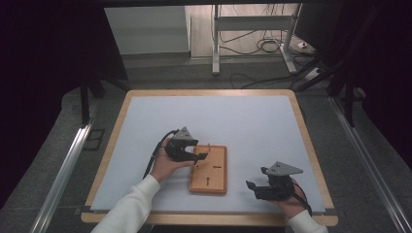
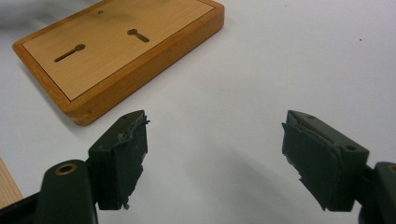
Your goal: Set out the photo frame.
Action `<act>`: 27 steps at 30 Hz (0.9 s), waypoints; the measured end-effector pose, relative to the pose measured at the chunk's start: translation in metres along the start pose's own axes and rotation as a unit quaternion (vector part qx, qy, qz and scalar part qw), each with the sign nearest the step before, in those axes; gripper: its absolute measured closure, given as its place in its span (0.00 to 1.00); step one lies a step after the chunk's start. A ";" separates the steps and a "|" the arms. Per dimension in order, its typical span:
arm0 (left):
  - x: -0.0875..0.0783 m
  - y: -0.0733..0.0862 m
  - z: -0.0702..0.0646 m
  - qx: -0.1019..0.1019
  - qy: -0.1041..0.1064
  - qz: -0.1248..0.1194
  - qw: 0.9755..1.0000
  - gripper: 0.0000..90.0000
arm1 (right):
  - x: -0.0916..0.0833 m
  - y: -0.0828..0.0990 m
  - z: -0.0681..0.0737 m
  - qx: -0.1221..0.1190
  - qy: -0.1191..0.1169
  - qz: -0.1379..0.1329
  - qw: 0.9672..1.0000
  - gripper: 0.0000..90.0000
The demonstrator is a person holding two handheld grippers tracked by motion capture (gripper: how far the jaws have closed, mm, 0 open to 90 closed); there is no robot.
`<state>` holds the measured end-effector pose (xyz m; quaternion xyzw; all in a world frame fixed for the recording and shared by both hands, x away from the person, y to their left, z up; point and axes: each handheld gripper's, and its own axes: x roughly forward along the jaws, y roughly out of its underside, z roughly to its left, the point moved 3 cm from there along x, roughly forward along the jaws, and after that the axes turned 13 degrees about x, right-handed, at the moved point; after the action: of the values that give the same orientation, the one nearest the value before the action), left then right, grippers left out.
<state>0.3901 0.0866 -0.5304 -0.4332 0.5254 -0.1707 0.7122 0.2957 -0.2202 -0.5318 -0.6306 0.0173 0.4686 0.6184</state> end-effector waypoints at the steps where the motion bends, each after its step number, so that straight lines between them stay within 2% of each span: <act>1: 0.001 0.000 0.001 0.004 0.000 0.001 1.000 0.38 | 0.000 0.000 0.000 -0.001 0.000 0.000 1.000 0.25; 9: 0.008 -0.005 0.005 0.015 -0.007 0.003 1.000 0.46 | 0.000 0.001 -0.002 -0.004 0.005 0.003 1.000 0.25; 12: 0.011 -0.008 0.006 0.013 -0.005 0.002 1.000 0.49 | 0.000 0.000 -0.002 -0.001 0.008 0.001 1.000 0.25; 14: 0.014 -0.011 0.006 0.019 -0.002 0.001 1.000 0.51 | 0.000 0.000 -0.001 -0.001 0.008 0.002 1.000 0.25; 20: 0.022 -0.013 0.005 0.027 0.001 0.005 1.000 0.63 | 0.001 0.001 0.000 -0.004 0.006 0.006 1.000 0.25; 25: 0.026 -0.013 0.004 0.029 -0.004 0.007 1.000 0.72 | -0.001 0.001 -0.003 -0.002 0.009 0.002 1.000 0.25; 26: 0.026 -0.012 0.005 0.034 -0.004 0.012 0.999 0.74 | -0.001 0.001 -0.003 -0.002 0.011 0.002 1.000 0.25; 27: 0.028 -0.012 0.005 0.029 -0.003 0.009 1.000 0.74 | -0.001 0.001 -0.003 -0.002 0.011 0.002 1.000 0.25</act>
<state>0.4077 0.0624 -0.5369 -0.4081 0.5218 -0.1785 0.7275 0.2966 -0.2232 -0.5327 -0.6367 0.0242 0.4631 0.6161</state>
